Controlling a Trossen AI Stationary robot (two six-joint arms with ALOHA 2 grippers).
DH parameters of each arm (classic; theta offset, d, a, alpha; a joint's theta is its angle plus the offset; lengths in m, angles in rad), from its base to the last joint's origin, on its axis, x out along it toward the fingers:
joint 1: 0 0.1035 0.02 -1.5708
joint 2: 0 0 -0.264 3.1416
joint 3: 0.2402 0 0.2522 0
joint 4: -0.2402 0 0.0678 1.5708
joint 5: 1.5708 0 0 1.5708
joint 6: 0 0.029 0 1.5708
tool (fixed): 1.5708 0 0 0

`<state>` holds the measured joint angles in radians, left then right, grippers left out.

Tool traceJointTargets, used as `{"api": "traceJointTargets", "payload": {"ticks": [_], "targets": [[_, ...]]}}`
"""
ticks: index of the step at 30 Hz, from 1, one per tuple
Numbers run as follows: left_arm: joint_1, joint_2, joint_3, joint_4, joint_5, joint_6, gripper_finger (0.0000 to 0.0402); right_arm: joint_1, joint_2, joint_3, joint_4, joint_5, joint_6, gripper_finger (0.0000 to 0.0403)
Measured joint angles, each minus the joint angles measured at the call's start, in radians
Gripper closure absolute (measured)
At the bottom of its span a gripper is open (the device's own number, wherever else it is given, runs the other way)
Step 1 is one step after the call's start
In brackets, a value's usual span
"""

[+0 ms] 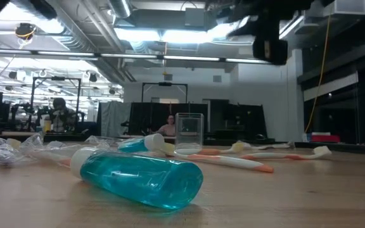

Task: Pick & Place toothbrushing station
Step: Put the blue mouthwash into the transparent organizer

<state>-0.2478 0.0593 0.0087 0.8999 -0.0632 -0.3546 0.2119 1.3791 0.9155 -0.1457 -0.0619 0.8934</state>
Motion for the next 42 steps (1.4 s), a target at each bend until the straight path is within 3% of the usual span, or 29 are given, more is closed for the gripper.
{"api": "traceJointTargets", "payload": {"ticks": [8, 15, 17, 18, 21, 23, 25, 28, 32, 35, 40, 42], "targets": [[0.000, 0.145, 0.024, 0.330, 0.004, 0.146, 0.0398, 0.041, 0.013, 0.000, 0.149, 0.025, 0.004, 0.0323], [0.001, 0.341, 0.223, 0.306, -0.024, 0.129, 0.0398, 0.066, -0.082, 0.000, 0.220, 0.119, -0.012, 0.0323], [0.001, 0.381, 0.298, 0.109, -0.138, 0.124, 0.0398, 0.074, -0.103, 0.000, 0.211, 0.133, -0.012, 0.0323], [0.001, 0.392, 0.341, -0.069, -0.211, 0.104, 0.0398, 0.078, -0.110, 0.000, 0.204, 0.138, -0.012, 0.0323], [0.001, 0.429, 0.489, -0.759, -0.450, -0.074, 0.0398, 0.102, -0.125, 0.000, 0.200, 0.169, -0.012, 0.0323], [0.002, 0.489, 0.573, -1.137, -0.537, -0.260, 0.0398, 0.127, -0.133, 0.000, 0.199, 0.194, -0.009, 0.0323], [0.001, 0.547, 0.638, -1.394, -0.534, -0.384, 0.0398, 0.152, -0.139, 0.000, 0.199, 0.221, 0.001, 0.0323], [0.001, 0.639, 0.695, -1.648, -0.485, -0.541, 0.0398, 0.193, -0.143, 0.000, 0.198, 0.277, 0.014, 0.0323], [0.010, 0.783, 0.681, -1.857, -0.252, -0.675, 0.0398, 0.235, -0.145, 0.000, 0.198, 0.352, 0.035, 0.0323], [0.009, 0.876, 0.638, -1.820, -0.140, -0.699, 0.0398, 0.260, -0.145, 0.000, 0.203, 0.397, 0.041, 0.0323], [-0.038, 0.986, 0.576, -1.396, -0.095, -0.524, 0.0398, 0.290, -0.145, 0.000, 0.227, 0.454, 0.041, 0.0323], [-0.045, 1.040, 0.576, -1.328, -0.097, -0.427, 0.0398, 0.304, -0.145, 0.000, 0.239, 0.482, 0.042, 0.0323]]}}
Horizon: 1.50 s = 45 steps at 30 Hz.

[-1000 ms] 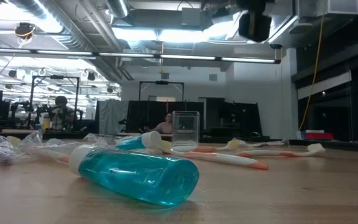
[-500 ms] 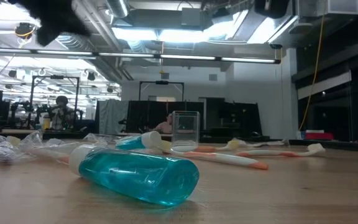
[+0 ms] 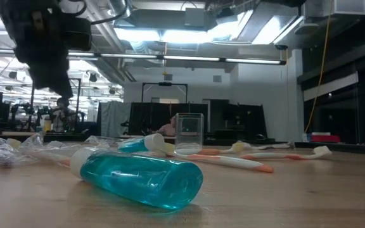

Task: Pick & Place toothbrushing station
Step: Put the blue mouthwash into the transparent organizer

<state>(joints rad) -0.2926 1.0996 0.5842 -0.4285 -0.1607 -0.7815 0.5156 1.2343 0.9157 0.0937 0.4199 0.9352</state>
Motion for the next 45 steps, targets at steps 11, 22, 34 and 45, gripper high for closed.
{"api": "traceJointTargets", "payload": {"ticks": [11, 22, 34, 45], "targets": [[0.000, 0.244, 0.122, 0.108, 0.045, 0.567, 0.0398, 0.053, -0.018, 0.000, 0.038, 0.075, 0.003, 0.0323], [0.070, 0.272, 0.317, 0.136, -0.063, 0.541, 0.0398, 0.111, -0.044, 0.000, 0.097, 0.196, -0.038, 0.0323], [0.086, 0.271, 0.365, 0.303, -0.041, 0.112, 0.0398, 0.109, -0.092, 0.000, 0.175, 0.228, -0.142, 0.0323], [0.091, 0.271, 0.364, 0.259, 0.084, 0.153, 0.0398, 0.109, -0.113, 0.000, 0.207, 0.230, -0.184, 0.0323]]}}
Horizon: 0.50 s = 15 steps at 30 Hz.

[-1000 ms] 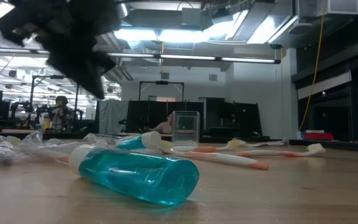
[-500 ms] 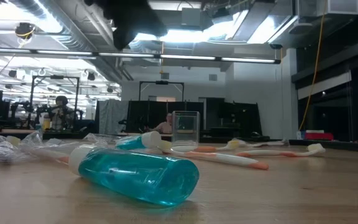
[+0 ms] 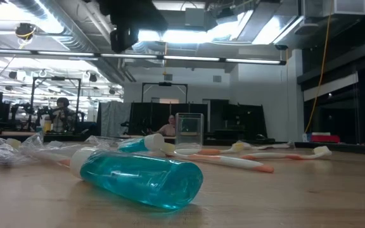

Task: Pick & Place toothbrushing station
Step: Put the blue mouthwash into the transparent organizer

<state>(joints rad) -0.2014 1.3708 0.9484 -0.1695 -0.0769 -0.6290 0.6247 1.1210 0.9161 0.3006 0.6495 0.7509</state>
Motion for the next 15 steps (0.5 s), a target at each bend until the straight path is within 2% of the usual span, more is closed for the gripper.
{"api": "traceJointTargets", "payload": {"ticks": [3, 5, 7, 10, 12, 15], "targets": [[0.017, 0.000, -0.001, 0.007, 0.015, 0.007, 0.0398, 0.000, 0.000, 0.000, 0.021, 0.010, -0.021, 0.0323], [0.024, 0.000, -0.001, 0.027, 0.024, 0.100, 0.0398, 0.006, 0.000, 0.000, 0.044, 0.018, -0.038, 0.0323], [0.033, 0.000, 0.013, -0.040, 0.011, 0.251, 0.0398, 0.011, 0.000, 0.000, 0.064, 0.018, -0.057, 0.0323], [0.035, 0.020, 0.059, -0.272, -0.145, 0.500, 0.0398, 0.020, 0.000, 0.000, 0.067, 0.023, -0.067, 0.0323], [0.037, 0.036, 0.064, -0.366, -0.230, 0.642, 0.0398, 0.025, 0.000, 0.000, 0.066, 0.024, -0.079, 0.0323], [0.057, 0.047, 0.056, -0.324, -0.240, 0.758, 0.0398, 0.027, 0.000, 0.000, 0.025, 0.024, -0.089, 0.0323]]}}
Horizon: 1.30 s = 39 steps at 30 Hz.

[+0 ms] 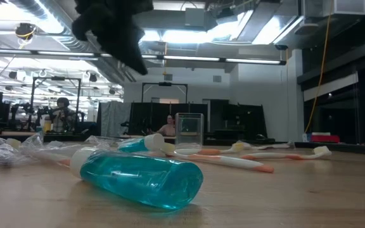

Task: Pick & Place toothbrushing station
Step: Put the blue mouthwash into the transparent organizer

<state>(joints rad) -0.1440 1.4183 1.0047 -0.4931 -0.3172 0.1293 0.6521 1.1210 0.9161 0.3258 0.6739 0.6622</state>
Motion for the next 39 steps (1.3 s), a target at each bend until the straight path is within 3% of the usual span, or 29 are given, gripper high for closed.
{"api": "traceJointTargets", "payload": {"ticks": [9, 15, 19, 31, 35, 39], "targets": [[0.072, 0.186, -0.053, 0.092, 0.208, -0.002, 0.0398, 0.000, 0.001, 0.000, -0.165, 0.000, 0.089, 0.0323], [0.061, 0.299, -0.050, 0.107, 0.237, 0.075, 0.0387, 0.000, 0.001, 0.000, -0.162, -0.024, 0.153, 0.0323], [0.049, 0.315, -0.051, 0.064, 0.239, 0.062, 0.0347, 0.000, 0.001, 0.000, -0.162, -0.046, 0.192, 0.0323], [0.051, 0.307, 0.056, -0.157, 0.212, 0.061, 0.0160, -0.001, 0.001, 0.000, -0.147, -0.061, 0.193, 0.0323], [0.061, 0.280, 0.088, -0.247, 0.232, -0.001, 0.0125, -0.001, 0.001, 0.000, -0.147, -0.061, 0.193, 0.0323], [0.073, 0.231, 0.088, -0.314, 0.307, -0.143, 0.0117, -0.001, 0.001, 0.000, -0.147, -0.056, 0.194, 0.0323]]}}
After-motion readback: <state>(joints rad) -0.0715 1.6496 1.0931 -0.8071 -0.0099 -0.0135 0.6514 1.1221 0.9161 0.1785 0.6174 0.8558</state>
